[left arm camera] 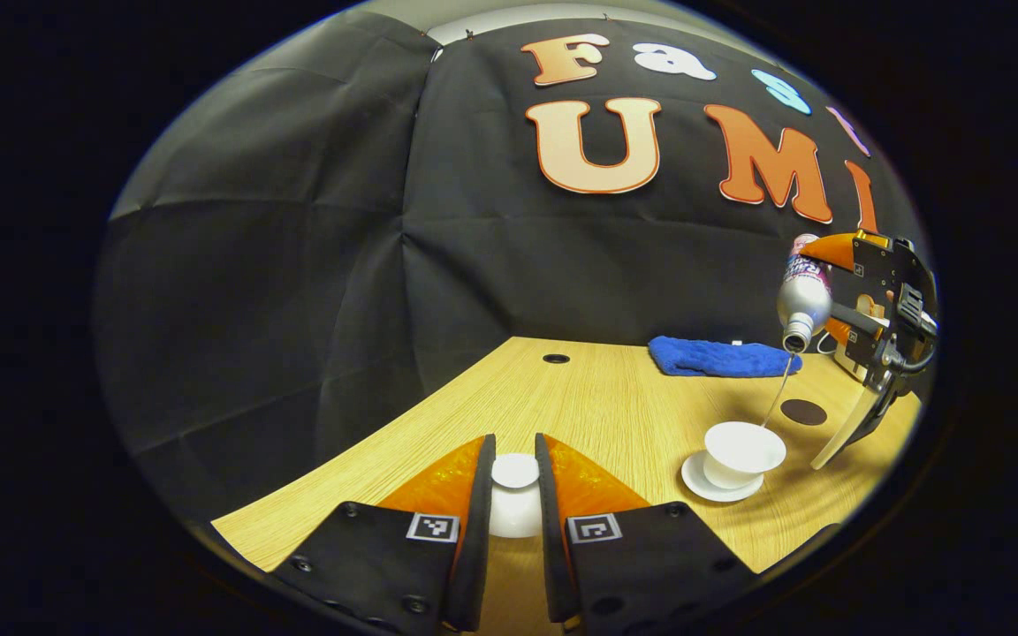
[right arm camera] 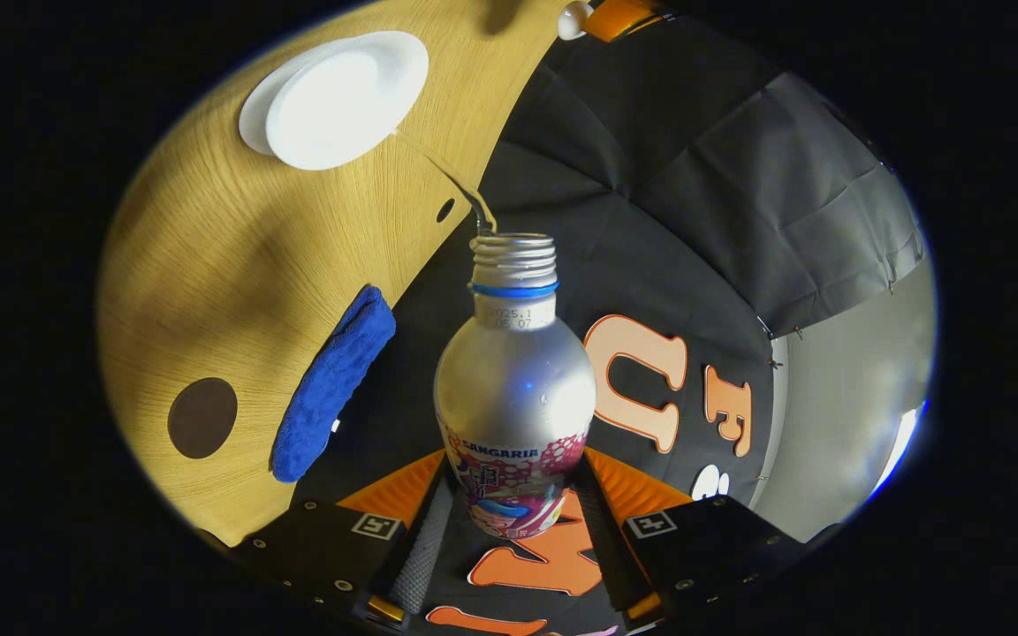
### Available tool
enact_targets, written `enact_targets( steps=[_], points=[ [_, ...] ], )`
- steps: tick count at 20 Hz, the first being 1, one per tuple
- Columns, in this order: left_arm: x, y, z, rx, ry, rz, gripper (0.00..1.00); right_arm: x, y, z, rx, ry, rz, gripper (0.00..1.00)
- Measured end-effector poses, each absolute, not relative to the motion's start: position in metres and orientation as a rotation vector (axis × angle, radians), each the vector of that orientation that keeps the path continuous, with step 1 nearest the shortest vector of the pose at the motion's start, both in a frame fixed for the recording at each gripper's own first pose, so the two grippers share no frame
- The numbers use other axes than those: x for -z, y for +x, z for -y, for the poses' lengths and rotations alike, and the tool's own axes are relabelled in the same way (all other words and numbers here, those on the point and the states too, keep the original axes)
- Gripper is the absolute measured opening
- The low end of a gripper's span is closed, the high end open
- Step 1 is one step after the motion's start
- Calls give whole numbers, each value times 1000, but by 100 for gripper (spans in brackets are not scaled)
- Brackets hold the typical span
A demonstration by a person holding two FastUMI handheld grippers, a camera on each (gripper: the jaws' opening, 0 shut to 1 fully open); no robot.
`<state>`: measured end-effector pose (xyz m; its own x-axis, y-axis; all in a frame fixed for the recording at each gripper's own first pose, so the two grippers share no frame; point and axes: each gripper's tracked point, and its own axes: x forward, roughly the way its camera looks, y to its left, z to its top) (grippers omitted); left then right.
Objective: Open the teacup lid with one hand, grasp the water bottle and pour water into the teacup with the other hand; after pouring, place the water bottle on the coaster and then close the teacup lid.
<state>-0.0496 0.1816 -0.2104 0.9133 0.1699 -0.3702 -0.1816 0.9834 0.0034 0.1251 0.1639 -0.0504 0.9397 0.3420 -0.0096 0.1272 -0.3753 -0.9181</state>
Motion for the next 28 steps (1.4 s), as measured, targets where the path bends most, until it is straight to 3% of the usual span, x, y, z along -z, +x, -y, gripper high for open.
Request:
enact_targets(
  steps=[3,4,18,23,28],
  points=[
    [210,-50,-181,-178,-32,-378,31,59,119,-171,-259,-1968,354,73],
    [209,-49,-181,-181,-32,-376,31,59,119,-172,-262,-1972,355,77],
    [206,-52,-181,-176,-20,-346,30,90,106,-185,-349,-1957,337,77],
    [200,-52,-176,-161,-27,-339,31,101,100,-182,-401,-1865,265,78],
    [199,-51,-171,-147,-31,-329,31,119,96,-170,-473,-1640,93,78]
  ],
)
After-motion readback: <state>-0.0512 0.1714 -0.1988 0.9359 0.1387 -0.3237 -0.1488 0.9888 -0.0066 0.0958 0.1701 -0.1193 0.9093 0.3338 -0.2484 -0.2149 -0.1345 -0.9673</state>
